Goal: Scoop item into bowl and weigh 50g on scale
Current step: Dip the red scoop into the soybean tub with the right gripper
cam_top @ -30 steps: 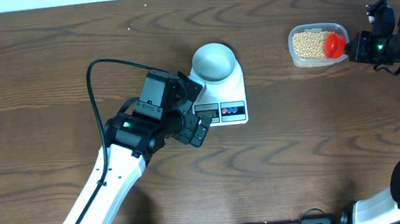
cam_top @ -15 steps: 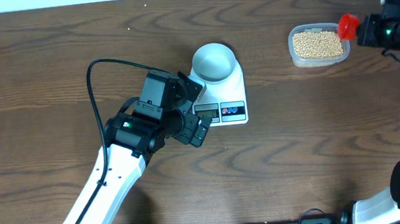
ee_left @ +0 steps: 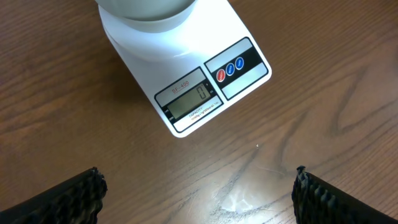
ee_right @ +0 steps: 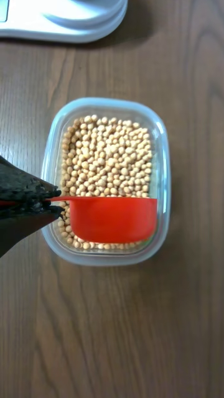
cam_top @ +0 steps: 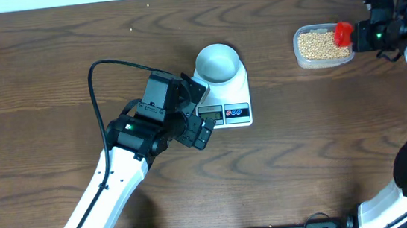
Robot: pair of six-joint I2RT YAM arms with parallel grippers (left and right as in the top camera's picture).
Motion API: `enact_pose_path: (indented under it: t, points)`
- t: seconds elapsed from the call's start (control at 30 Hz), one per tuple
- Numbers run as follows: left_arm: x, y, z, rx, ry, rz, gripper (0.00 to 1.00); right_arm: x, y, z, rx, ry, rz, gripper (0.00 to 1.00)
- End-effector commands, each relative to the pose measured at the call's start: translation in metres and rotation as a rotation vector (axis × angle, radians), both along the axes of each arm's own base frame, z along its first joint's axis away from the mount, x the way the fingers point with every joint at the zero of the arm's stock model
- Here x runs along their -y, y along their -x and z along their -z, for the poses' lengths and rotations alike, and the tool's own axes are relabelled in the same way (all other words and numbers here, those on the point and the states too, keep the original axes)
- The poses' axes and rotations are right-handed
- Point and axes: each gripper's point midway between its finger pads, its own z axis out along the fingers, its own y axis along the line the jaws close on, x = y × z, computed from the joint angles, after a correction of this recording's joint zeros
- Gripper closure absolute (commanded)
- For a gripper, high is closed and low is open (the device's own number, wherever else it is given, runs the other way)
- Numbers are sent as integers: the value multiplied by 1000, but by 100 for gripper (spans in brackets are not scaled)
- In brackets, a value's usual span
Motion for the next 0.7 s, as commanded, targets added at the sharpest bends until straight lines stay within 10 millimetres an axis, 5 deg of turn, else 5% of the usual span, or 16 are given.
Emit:
enact_pose_path:
  t: [0.0,0.37,0.67]
  points:
    - [0,-1,0,3,0,14,2,1,-7,21,-40,-3,-9,99]
    - [0,-1,0,3,0,14,2,-36,-6,54,-114,-254,-68,99]
    - [0,-1,0,3,0,14,2,-48,-2,49,-116,-483,-90,99]
